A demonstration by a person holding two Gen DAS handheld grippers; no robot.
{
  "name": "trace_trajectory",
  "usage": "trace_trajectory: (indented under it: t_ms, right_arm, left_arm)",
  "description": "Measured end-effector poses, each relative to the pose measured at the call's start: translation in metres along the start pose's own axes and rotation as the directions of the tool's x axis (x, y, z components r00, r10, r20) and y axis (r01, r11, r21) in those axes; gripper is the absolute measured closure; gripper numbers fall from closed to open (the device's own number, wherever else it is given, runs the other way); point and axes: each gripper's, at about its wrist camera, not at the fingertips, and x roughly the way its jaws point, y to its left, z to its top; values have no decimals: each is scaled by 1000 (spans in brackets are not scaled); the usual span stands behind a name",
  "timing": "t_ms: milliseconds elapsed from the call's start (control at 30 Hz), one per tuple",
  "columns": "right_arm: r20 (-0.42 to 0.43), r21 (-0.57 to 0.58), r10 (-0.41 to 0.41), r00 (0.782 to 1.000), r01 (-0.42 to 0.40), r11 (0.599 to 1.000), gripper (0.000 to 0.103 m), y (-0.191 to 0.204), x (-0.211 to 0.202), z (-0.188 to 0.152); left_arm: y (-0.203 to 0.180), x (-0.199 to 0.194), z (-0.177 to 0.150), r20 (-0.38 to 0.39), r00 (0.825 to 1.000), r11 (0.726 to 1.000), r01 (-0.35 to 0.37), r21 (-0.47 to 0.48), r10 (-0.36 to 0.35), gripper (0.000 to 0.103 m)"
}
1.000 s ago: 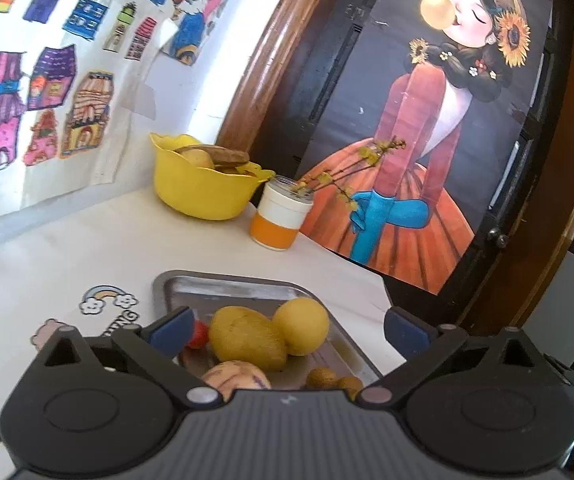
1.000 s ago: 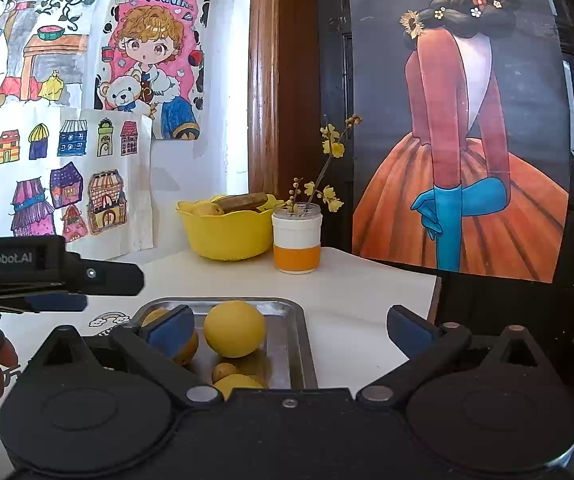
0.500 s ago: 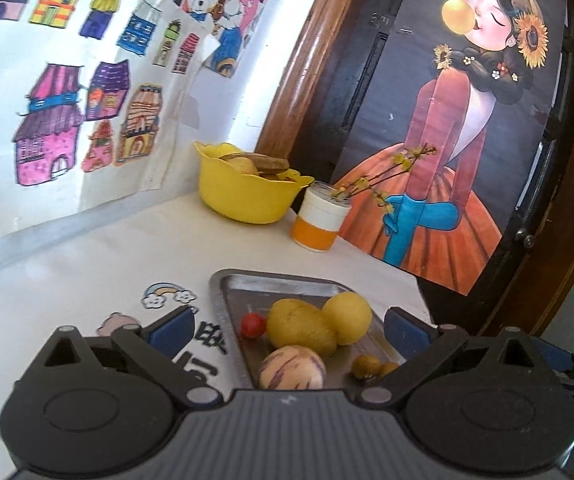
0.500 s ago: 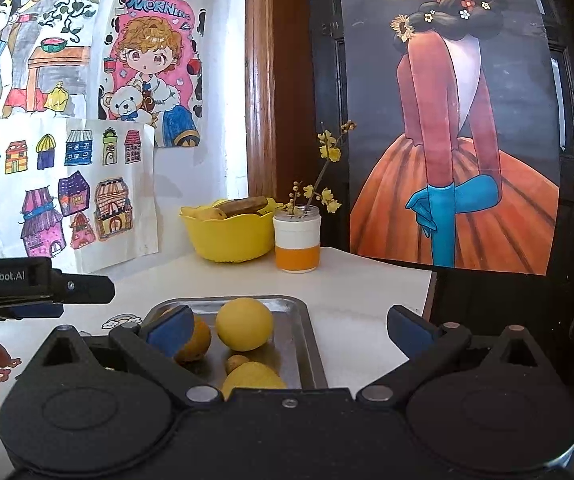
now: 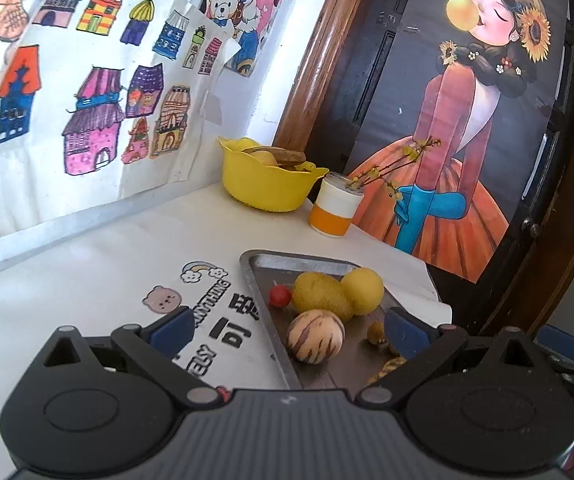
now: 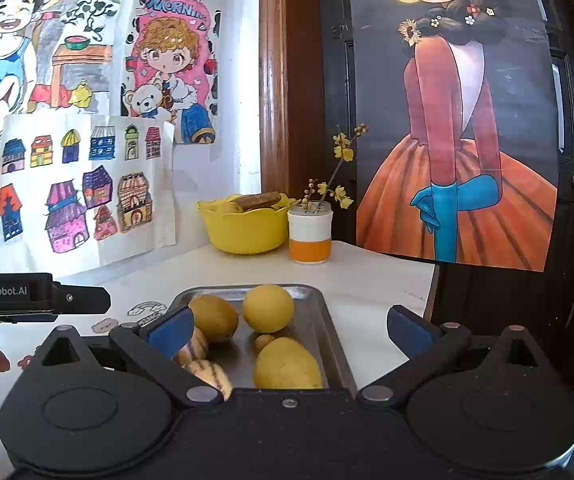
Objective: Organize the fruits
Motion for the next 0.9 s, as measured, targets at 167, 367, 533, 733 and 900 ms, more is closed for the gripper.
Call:
trace_trajectory:
  t_ms: [167,367,533,733,900]
  right_arm:
    - [-18,1,2,1000,-2,1000,1,11,-15,-5]
    - [-36,11,2,999,-1,1000,1,23,-34,-12]
    - [-56,5,-3,998,4,1000,1,32,-47,-16]
    - [-70,2,-12,997,13,1000,1,41,-61,-22]
    - [-78,-3,-21,997,20,1000,1,50,-73,-25]
  left_arm:
    - [5,-15,-6,-11,1000,1000,-15,13,15,1]
    - [11,-35,-15,-26,999,999,-25,32,26,1]
    - [17,-48,-22,-38,999,999,-29,31,30,1]
    - [21,-62,-30,-49,999,999,-21,41,23,1]
    - [22,-71,-35,-60,998,998,-16,57,20,1]
